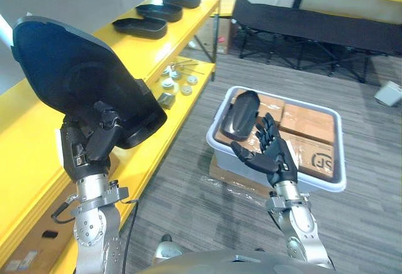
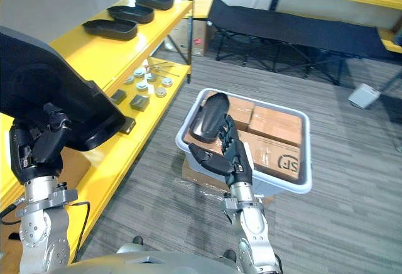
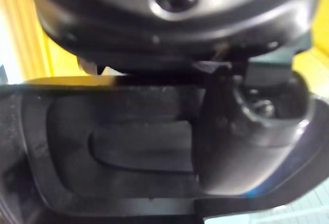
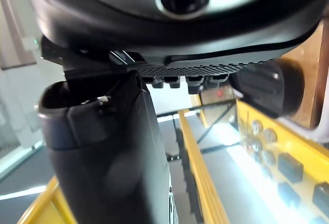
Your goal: Walk over and take three plastic housings, then place them on the shelf
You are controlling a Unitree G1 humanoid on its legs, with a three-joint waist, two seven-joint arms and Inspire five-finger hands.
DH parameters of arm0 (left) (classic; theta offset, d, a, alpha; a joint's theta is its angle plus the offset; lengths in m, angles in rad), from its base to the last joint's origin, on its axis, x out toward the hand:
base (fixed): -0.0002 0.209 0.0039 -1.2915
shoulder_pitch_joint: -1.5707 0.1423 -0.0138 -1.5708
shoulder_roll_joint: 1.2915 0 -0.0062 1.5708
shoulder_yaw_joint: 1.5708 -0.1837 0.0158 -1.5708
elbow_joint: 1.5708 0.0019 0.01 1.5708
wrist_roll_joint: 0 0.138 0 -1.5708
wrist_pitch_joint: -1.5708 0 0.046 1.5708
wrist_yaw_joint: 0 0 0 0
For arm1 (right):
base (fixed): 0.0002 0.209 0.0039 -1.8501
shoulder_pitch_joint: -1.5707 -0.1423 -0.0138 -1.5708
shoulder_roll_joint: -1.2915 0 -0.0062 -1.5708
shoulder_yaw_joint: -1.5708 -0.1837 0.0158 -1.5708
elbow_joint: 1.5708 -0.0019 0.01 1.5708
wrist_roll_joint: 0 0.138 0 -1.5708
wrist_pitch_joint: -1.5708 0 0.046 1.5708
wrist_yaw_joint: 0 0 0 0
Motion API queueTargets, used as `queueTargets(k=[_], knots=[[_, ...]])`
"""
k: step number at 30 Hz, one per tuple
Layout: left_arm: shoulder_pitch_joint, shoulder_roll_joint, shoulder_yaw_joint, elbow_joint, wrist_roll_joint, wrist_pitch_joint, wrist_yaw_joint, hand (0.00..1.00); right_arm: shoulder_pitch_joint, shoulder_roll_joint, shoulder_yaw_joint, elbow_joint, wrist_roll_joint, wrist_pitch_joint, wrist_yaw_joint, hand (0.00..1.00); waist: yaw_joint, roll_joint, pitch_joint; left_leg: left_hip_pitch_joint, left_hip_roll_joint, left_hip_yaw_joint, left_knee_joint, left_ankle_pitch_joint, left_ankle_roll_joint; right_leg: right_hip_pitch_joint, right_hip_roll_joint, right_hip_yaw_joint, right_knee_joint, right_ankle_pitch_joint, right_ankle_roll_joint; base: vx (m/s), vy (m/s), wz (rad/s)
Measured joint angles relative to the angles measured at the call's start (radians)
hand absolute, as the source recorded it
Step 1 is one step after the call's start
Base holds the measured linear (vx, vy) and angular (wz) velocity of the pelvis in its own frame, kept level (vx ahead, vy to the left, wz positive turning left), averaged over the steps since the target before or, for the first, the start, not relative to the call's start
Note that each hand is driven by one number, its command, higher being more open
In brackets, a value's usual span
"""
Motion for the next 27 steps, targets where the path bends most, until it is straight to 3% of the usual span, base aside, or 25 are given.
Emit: queueTargets(k=[6, 11, 14, 18, 20, 22, 24, 27], knots=[[0.058, -0.029, 0.028, -0.017, 0.006, 0.007, -0.002, 0.0, -0.086, -0.017, 0.037, 0.0, 0.031, 0.017, 0.014, 1.0, 0.032, -0.008, -0.005, 0.004, -0.002, -0.027, 0.005, 0.0, 0.002, 0.031, 0.0, -0.027, 0.0, -0.017, -0.004, 0.0, 0.016, 0.16], [0.068, -0.032, 0.028, -0.023, 0.006, 0.026, -0.015, 0.0, -0.083, -0.03, 0.054, 0.006, 0.046, 0.079, 0.037, 1.0, 0.03, 0.001, -0.001, -0.032, -0.013, -0.073, 0.063, -0.017, 0.016, 0.082, 0.0, -0.1, 0.002, -0.046, 0.006, -0.01, 0.006, 0.42], [0.08, -0.033, 0.021, -0.029, 0.005, 0.032, -0.061, 0.0, -0.081, -0.033, 0.062, 0.006, 0.045, 0.089, 0.03, 1.0, 0.033, 0.003, 0.001, -0.067, -0.017, -0.074, 0.055, 0.009, 0.043, 0.099, -0.007, -0.174, 0.013, -0.065, 0.013, 0.01, -0.003, 0.73], [0.108, -0.045, 0.009, -0.032, 0.005, 0.033, -0.062, 0.0, -0.084, -0.031, 0.073, 0.006, 0.042, 0.092, 0.029, 1.0, 0.062, 0.005, 0.006, -0.062, -0.048, -0.106, -0.006, 0.066, 0.03, 0.091, -0.043, -0.196, 0.075, -0.107, 0.022, 0.06, 0.017, 0.44], [0.124, -0.045, 0.01, -0.037, 0.005, 0.033, -0.057, 0.0, -0.086, -0.022, 0.079, 0.006, 0.042, 0.091, 0.029, 1.0, 0.061, 0.002, 0.008, -0.061, -0.06, -0.125, -0.013, 0.068, 0.031, 0.084, -0.059, -0.189, 0.122, -0.142, 0.018, 0.05, 0.005, 0.38], [0.122, -0.043, 0.009, -0.037, 0.006, 0.038, -0.061, 0.0, -0.086, -0.019, 0.081, 0.006, 0.038, 0.091, 0.026, 1.0, 0.055, -0.002, 0.011, -0.065, -0.073, -0.162, -0.013, 0.07, 0.031, 0.062, -0.06, -0.123, 0.193, -0.215, 0.007, 0.02, -0.033, 0.56], [0.104, -0.025, 0.007, -0.037, 0.006, 0.05, -0.073, 0.0, -0.085, -0.019, 0.086, 0.006, 0.011, 0.088, -0.001, 1.0, 0.026, -0.017, 0.025, -0.07, -0.108, -0.234, 0.004, 0.07, 0.032, 0.036, -0.051, 0.002, 0.307, -0.336, -0.035, -0.01, -0.086, 0.91], [0.059, 0.014, 0.008, -0.037, 0.004, 0.051, -0.109, 0.0, -0.085, -0.021, 0.083, 0.006, 0.001, 0.079, -0.018, 1.0, 0.021, -0.022, 0.029, -0.087, -0.13, -0.301, 0.005, 0.076, 0.024, 0.026, -0.03, 0.065, 0.358, -0.402, -0.065, 0.0, -0.103, 0.75]])
